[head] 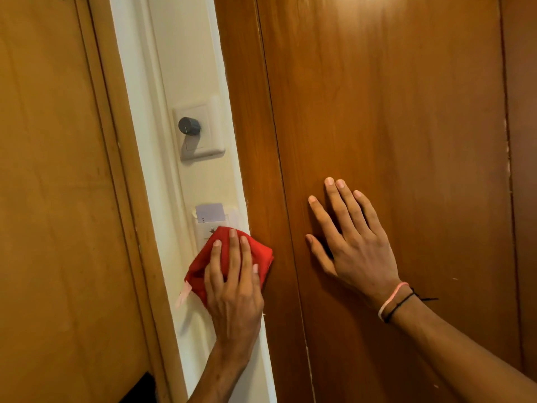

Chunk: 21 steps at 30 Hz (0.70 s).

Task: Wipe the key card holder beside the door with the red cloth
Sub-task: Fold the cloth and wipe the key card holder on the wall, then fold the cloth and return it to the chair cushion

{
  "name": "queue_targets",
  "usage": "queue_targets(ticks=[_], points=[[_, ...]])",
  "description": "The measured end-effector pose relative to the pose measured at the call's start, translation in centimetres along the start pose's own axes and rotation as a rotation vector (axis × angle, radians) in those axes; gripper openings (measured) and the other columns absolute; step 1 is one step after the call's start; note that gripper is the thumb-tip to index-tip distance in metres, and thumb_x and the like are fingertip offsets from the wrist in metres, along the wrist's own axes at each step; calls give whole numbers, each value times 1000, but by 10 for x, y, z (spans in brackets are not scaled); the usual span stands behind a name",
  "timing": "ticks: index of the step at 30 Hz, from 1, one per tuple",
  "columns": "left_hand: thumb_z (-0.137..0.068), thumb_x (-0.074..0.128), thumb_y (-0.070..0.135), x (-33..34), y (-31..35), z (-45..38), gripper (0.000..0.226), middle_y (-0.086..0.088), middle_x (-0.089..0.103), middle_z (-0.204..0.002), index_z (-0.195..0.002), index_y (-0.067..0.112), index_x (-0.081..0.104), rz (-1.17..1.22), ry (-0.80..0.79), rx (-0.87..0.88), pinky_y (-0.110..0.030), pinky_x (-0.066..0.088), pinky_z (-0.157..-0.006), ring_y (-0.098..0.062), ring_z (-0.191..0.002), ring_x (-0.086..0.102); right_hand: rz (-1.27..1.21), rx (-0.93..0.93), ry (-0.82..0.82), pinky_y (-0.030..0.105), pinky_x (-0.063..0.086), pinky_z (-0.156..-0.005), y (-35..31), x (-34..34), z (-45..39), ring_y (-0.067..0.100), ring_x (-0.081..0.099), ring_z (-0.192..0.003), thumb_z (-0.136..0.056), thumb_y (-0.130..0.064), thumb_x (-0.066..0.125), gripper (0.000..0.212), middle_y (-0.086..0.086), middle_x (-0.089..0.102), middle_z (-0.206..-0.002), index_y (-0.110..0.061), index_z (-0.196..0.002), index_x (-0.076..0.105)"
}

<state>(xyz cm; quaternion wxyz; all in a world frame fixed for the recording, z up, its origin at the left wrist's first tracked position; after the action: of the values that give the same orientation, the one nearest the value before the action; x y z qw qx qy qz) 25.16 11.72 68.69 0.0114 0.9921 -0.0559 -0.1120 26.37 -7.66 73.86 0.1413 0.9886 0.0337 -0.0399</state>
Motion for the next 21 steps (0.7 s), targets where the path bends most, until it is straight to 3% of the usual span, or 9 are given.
queue_targets(ticks=[2,4,8,14,17,21], points=[[-99,40,26,-10,-6,0,47,-17,53,-144,-140,4,48,108,56,-9,-52,40,-109,-37,-137,43,-1,-5,-4,51,26,-130,0,-1,0,35,22,-161,-106,-54,38,70,22,23,-171,-14,-163,29],[-99,43,20,-26,-21,-3,42,-17,53,-143,-138,5,51,323,123,-168,-46,45,-105,-34,-133,48,-3,-6,-15,50,24,-130,0,-1,-1,35,22,-161,-106,-54,37,70,21,23,-171,-15,-163,29],[-93,61,12,-46,-54,-14,48,-15,49,-139,-140,12,49,571,149,-385,-24,49,-90,-12,-116,52,-5,-9,-64,49,20,-132,1,0,-1,34,20,-161,-105,-55,36,70,20,21,-172,-16,-163,28],[-91,66,21,-40,-67,-29,44,-13,63,-125,-133,12,57,508,-134,-435,-46,55,-95,-27,-111,57,-93,15,-256,50,21,-132,-1,-10,-3,33,17,-162,-104,-54,37,70,19,19,-173,-17,-162,32],[-89,67,24,-46,-59,-24,36,-10,65,-123,-124,15,62,481,-196,-372,-45,52,-96,-25,-112,53,-265,34,-353,48,22,-131,-8,-24,1,32,18,-161,-99,-58,42,74,19,20,-172,-14,-159,37],[-88,68,25,-54,-26,-4,36,-8,61,-126,-122,17,62,537,-255,-289,-40,50,-98,-24,-120,48,-689,131,-578,32,16,-129,-15,-38,28,17,14,-162,-90,-70,54,88,3,23,-173,-22,-160,32]])
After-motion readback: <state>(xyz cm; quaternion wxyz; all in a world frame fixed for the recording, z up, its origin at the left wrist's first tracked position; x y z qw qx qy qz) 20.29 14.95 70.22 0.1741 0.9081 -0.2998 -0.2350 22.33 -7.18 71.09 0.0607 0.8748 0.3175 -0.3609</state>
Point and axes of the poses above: each hand's wrist, its own z-axis away from the middle knuckle, its own x-axis out of the palm, y = z × x, the point moved 9 cm from there along -z, towards the middle knuckle
